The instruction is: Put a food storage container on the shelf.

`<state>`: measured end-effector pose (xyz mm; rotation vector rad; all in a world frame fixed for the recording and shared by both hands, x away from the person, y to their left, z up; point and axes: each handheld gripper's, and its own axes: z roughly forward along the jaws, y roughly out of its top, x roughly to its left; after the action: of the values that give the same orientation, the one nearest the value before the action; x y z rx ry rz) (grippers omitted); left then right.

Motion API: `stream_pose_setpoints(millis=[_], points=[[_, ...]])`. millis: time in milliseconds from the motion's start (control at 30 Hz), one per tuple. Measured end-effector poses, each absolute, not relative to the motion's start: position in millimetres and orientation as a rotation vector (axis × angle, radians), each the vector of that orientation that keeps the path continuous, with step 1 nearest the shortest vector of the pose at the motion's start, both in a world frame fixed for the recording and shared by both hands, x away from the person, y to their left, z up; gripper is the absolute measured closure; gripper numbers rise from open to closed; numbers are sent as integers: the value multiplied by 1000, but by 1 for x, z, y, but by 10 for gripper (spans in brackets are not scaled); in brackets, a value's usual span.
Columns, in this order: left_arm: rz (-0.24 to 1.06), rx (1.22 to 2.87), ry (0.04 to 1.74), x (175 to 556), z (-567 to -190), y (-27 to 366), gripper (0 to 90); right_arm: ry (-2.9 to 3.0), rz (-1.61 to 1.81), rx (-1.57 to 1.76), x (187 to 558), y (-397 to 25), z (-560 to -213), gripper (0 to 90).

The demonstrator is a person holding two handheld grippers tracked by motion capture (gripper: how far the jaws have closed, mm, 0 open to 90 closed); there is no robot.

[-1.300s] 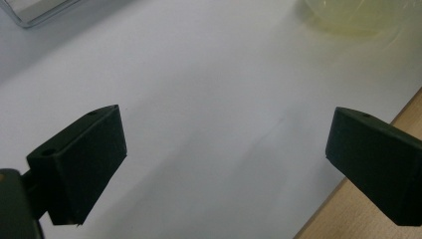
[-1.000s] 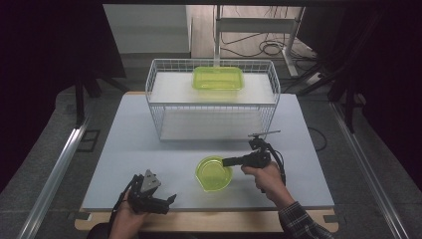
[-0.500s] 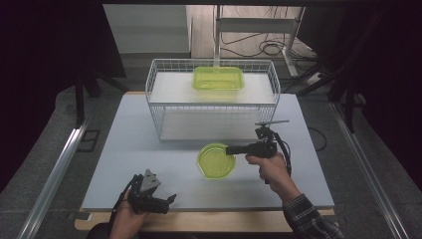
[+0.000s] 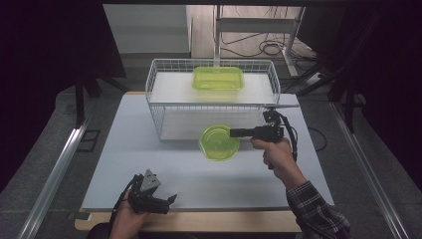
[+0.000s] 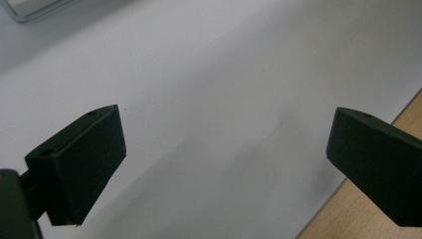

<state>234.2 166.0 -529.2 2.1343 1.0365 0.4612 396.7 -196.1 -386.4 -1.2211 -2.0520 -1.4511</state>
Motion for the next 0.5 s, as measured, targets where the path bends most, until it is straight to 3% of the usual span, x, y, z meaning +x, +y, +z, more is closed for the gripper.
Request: stream_pose_setpoints(millis=[500], points=[[457,2171,1038,235,-532,163,17,-2027,-1558,-1262,415,-197,-340,808]])
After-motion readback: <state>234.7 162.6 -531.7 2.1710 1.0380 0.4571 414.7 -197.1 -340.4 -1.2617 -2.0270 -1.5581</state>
